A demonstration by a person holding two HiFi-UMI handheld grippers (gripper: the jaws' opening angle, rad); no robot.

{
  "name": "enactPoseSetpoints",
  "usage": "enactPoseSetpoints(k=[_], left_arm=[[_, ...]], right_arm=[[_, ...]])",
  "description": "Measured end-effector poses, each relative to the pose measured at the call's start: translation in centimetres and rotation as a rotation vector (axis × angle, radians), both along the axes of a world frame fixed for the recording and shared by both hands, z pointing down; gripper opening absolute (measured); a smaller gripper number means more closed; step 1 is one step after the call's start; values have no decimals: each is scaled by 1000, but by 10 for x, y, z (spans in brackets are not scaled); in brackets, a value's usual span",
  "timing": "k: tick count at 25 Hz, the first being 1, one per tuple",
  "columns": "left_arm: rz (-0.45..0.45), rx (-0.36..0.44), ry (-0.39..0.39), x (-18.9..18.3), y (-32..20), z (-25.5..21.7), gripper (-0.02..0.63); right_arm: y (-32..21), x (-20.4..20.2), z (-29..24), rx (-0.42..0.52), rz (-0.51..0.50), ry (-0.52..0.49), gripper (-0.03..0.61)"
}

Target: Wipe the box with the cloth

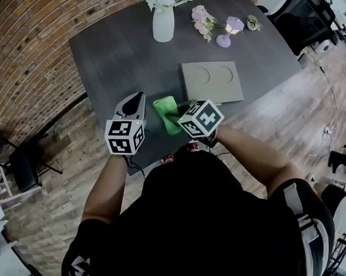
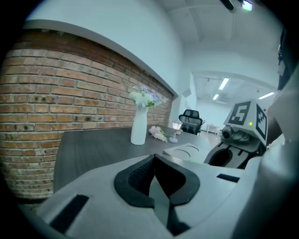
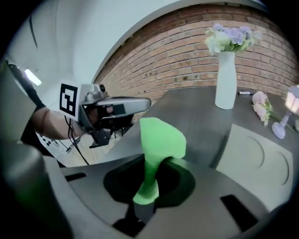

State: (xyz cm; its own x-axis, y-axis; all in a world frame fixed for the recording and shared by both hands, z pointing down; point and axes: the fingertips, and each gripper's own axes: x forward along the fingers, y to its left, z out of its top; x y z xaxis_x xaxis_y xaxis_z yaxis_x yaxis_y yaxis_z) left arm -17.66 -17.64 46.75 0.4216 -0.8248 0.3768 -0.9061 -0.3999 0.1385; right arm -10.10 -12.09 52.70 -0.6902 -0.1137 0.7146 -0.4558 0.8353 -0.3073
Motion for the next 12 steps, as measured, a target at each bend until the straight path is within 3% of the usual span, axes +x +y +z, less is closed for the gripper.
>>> enactPoseSetpoints(k=[2, 4, 9, 12], left_arm=[[4, 0, -4, -3, 3, 0, 9], [22, 7, -15, 1, 6, -1, 9], [63, 26, -34, 22, 7, -9, 9], [81, 42, -45, 43, 10, -17, 9]], right_arm=[[-21, 19, 2, 13, 97, -7, 44], [-49, 66, 12, 24, 230, 42, 44], [-93, 244, 30, 30, 576, 209, 44], [-97, 336, 19, 86, 719, 282, 44]])
